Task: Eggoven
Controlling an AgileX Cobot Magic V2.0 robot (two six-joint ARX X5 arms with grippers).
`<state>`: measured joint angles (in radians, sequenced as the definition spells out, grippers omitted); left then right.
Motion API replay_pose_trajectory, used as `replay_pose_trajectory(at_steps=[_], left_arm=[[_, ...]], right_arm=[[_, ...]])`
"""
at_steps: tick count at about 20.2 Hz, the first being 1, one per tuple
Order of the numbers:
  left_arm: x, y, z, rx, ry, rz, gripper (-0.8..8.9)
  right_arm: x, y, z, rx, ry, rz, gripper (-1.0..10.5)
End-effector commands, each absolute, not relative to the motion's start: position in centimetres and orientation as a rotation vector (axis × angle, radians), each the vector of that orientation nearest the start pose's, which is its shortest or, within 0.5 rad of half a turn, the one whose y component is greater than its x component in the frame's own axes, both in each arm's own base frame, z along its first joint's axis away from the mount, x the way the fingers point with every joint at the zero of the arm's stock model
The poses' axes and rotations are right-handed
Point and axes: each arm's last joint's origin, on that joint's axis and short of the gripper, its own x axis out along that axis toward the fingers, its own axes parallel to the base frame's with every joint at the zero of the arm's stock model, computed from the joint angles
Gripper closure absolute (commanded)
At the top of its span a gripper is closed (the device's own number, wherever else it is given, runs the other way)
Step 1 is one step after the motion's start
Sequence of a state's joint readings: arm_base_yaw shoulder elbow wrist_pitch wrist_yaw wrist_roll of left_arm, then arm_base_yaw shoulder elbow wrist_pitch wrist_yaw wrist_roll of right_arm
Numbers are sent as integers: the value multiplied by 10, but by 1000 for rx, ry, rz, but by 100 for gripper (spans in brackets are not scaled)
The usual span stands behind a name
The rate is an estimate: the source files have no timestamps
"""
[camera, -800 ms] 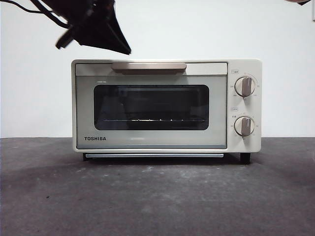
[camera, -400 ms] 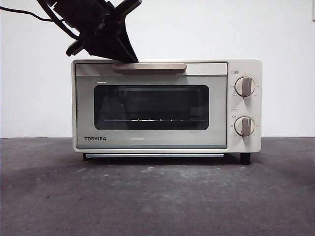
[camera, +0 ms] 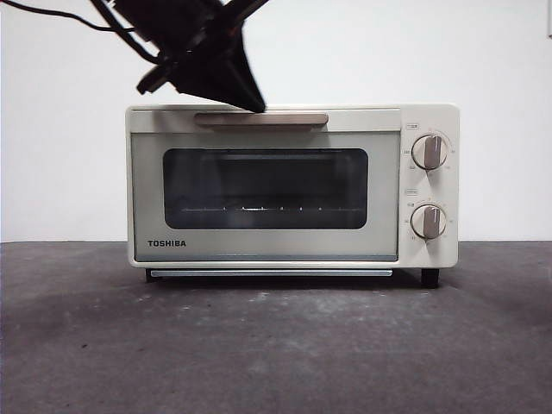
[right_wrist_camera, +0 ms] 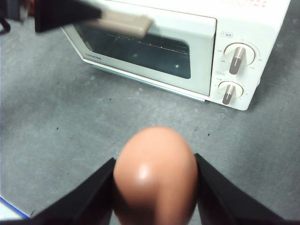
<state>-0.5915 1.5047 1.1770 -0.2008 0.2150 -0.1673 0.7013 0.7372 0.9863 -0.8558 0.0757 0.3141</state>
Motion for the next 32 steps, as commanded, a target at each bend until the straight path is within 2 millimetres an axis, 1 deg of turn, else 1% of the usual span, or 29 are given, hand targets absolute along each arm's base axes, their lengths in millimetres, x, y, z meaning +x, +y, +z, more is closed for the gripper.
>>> replay_pose_trajectory(at_steps=[1, 8, 13, 16, 18, 20, 22, 24, 27, 29, 30, 32], left_arm=[[268, -206, 279, 7, 710, -775, 806], [241, -229, 272, 69, 808, -855, 806], [221, -241, 267, 116, 878, -902, 806], [216, -240, 271, 119, 888, -907, 806], [213, -234, 281, 106, 862, -906, 806], [210, -220, 300, 75, 797, -898, 806], [204, -202, 321, 42, 729, -881, 806], [197, -175, 340, 18, 677, -841, 806], [181, -134, 362, -6, 618, -766, 807], [168, -111, 370, -24, 582, -716, 807], [161, -100, 371, -34, 570, -691, 807], [146, -82, 364, -55, 566, -663, 807]], right_arm=[[98, 82, 349, 53, 636, 523, 944], [98, 82, 348, 52, 637, 523, 944], [99, 83, 349, 56, 631, 524, 944], [105, 88, 348, 57, 635, 521, 944], [112, 93, 345, 51, 648, 518, 944], [122, 102, 342, 47, 658, 517, 944], [135, 113, 338, 48, 657, 521, 944], [149, 125, 332, 51, 660, 529, 944], [173, 144, 320, 70, 673, 565, 944], [191, 157, 309, 77, 682, 575, 944], [200, 163, 302, 78, 686, 577, 944], [218, 173, 287, 82, 698, 574, 944]])
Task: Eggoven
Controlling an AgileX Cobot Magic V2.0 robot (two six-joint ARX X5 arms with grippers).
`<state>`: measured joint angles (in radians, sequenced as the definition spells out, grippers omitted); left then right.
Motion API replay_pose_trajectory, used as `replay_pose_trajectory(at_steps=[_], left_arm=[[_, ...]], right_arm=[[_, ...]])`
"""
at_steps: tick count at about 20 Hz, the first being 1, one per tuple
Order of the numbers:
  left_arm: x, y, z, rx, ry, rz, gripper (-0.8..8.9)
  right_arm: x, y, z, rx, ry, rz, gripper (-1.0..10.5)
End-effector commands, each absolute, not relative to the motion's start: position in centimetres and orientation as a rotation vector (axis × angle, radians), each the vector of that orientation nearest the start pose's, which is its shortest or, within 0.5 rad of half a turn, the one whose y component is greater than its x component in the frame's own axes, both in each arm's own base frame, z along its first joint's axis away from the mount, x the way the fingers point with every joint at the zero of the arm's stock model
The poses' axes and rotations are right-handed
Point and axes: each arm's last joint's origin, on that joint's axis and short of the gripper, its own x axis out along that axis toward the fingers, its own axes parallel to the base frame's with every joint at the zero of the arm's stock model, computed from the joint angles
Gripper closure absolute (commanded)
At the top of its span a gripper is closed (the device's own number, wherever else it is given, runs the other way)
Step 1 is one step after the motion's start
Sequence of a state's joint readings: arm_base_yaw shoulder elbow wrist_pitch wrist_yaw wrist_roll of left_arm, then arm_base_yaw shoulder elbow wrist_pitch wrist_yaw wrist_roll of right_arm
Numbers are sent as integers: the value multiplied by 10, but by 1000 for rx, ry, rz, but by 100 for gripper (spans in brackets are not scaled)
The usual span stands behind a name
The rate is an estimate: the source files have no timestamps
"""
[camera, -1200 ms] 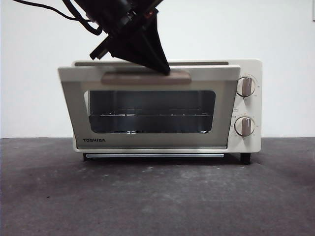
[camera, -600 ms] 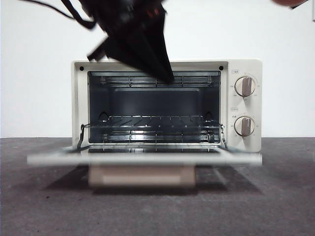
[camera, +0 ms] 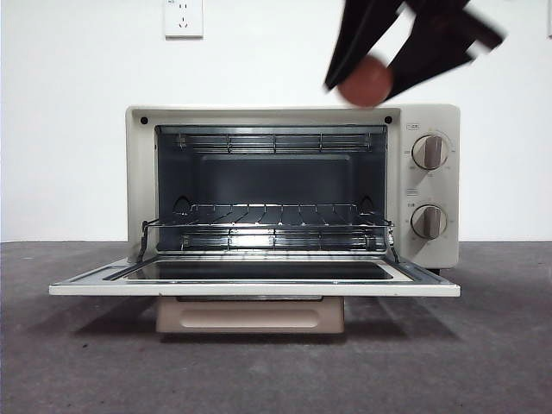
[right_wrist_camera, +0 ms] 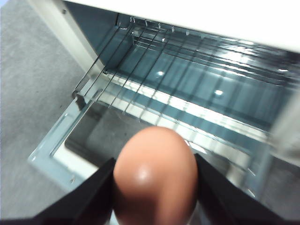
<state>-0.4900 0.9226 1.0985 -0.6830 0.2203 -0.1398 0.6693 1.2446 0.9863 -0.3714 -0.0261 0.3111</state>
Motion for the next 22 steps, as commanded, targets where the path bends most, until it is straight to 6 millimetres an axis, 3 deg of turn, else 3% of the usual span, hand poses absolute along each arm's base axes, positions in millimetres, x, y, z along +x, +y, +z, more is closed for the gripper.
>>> replay_pose_trajectory(at_steps=[1, 10, 15, 22], left_arm=[[139, -75, 359, -68, 566, -661, 807], [104, -48, 322, -143, 589, -633, 807], [89, -43, 319, -160, 593, -628, 807], [87, -42, 319, -161, 587, -629, 807]], right_arm=[[227, 177, 279, 82, 700, 563, 944], [268, 182, 240, 96, 723, 498, 944], [283, 186, 228, 117, 685, 493, 944], [292, 188, 208, 98, 718, 453, 944]])
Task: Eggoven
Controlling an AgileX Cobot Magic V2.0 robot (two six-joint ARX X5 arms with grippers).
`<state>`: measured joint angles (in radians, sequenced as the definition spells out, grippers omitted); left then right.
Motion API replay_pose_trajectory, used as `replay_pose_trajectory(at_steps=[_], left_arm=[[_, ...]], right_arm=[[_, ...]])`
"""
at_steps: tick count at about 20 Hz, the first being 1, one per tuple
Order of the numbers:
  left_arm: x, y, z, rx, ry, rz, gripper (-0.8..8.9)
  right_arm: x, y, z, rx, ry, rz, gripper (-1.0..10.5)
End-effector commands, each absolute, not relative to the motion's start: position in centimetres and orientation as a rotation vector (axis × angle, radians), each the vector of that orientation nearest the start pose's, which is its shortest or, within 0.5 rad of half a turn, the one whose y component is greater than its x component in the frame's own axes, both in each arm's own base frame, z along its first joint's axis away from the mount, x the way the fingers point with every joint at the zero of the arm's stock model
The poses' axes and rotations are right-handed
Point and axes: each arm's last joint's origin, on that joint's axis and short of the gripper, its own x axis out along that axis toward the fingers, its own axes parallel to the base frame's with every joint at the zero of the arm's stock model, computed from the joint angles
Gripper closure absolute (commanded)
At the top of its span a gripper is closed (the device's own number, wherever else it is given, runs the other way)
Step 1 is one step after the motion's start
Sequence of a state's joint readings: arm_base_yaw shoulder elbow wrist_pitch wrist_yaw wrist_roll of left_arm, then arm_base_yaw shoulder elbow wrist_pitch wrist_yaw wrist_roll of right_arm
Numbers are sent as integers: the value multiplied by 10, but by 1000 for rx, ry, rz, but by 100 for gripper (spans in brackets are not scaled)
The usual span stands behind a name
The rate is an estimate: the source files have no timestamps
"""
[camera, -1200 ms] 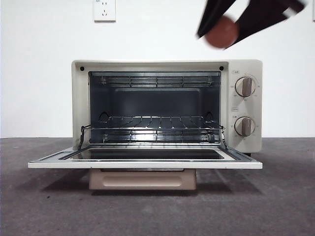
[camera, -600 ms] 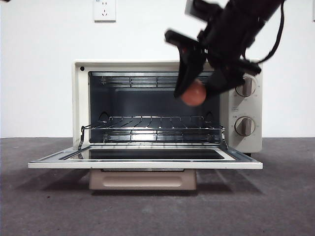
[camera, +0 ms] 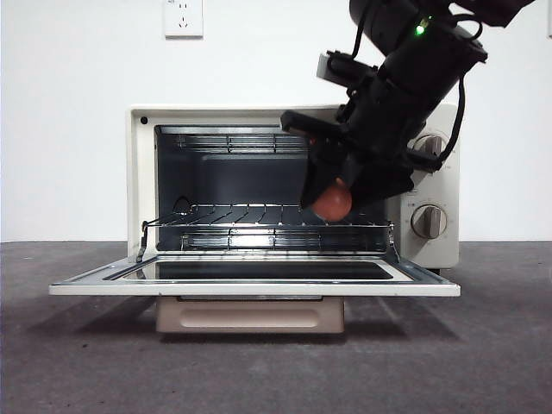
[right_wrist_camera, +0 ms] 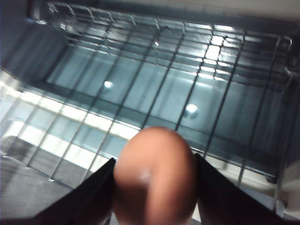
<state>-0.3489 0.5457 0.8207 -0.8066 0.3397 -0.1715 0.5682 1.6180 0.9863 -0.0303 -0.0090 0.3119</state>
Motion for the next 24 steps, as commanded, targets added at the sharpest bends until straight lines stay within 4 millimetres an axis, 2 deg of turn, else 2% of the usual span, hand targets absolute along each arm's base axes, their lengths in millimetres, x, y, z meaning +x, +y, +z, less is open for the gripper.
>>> replay_pose_trajectory(at_steps=[1, 13, 14, 17, 24], left_arm=[[87, -42, 319, -160, 587, -629, 807], [87, -42, 319, -160, 588, -628, 807], [87, -42, 319, -160, 588, -628, 807], [87, -42, 319, -160, 587, -628, 807], [87, -42, 320, -160, 583, -629, 807]], right_arm=[[292, 188, 207, 96, 723, 452, 944], [289, 188, 203, 47, 749, 400, 939], [289, 188, 203, 46, 749, 402, 903], [290, 188, 204, 49, 741, 402, 669], [290, 189, 206, 52, 732, 405, 619]])
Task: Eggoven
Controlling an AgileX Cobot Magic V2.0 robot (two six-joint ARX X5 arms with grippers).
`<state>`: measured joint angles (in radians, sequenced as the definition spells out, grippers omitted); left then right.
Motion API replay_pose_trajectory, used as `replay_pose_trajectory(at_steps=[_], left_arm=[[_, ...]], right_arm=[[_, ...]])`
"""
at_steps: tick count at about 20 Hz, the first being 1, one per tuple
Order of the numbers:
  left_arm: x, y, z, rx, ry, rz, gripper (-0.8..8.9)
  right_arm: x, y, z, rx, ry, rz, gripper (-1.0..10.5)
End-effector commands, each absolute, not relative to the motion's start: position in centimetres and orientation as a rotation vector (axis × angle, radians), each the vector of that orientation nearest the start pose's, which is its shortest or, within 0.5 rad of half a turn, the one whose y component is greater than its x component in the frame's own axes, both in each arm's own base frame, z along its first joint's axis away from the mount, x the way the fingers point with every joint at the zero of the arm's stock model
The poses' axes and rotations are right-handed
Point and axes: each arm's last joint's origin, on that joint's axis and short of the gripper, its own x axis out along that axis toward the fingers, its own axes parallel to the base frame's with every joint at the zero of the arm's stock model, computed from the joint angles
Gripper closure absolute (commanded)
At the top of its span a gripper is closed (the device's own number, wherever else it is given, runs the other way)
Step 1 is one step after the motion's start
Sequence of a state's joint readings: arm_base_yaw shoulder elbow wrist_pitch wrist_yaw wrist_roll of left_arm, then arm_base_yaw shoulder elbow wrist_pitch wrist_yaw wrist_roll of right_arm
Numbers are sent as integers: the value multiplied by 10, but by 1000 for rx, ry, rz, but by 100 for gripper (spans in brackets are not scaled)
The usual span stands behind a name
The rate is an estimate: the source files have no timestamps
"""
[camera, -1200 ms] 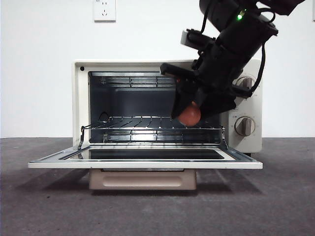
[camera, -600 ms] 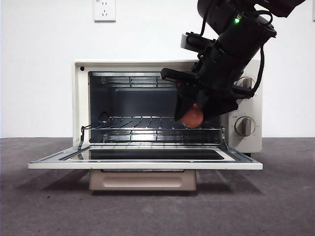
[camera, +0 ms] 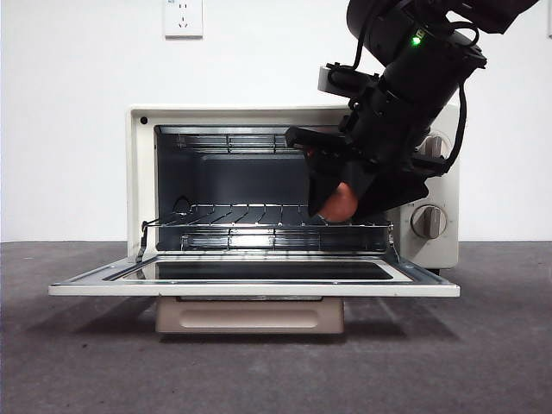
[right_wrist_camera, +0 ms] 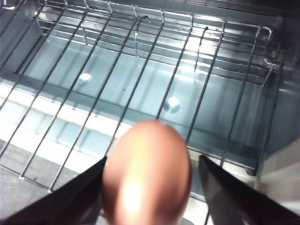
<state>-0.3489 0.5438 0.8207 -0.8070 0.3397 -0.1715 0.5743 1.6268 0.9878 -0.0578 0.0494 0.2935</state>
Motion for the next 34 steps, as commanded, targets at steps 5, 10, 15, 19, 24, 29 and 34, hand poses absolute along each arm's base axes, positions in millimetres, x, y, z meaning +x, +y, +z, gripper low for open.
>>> replay_pose_trajectory(at_steps=[5, 10, 15, 19, 24, 29, 34], left_arm=[[87, -42, 320, -160, 581, -629, 807], [91, -44, 319, -159, 589, -628, 807], [102, -48, 317, -152, 612, -626, 807], [122, -55, 315, -152, 614, -625, 807], [161, -66, 293, -169, 646, -598, 807], [204, -63, 236, -236, 746, -516, 807], [235, -57, 192, -291, 860, -486, 807]], right_arm=[[288, 188, 212, 50, 733, 407, 614], [279, 183, 231, 63, 699, 416, 614], [257, 174, 263, 71, 664, 444, 614], [221, 166, 308, 107, 541, 524, 614], [170, 137, 347, 127, 469, 571, 614], [121, 94, 364, 102, 456, 516, 614], [87, 65, 370, 103, 420, 456, 614]])
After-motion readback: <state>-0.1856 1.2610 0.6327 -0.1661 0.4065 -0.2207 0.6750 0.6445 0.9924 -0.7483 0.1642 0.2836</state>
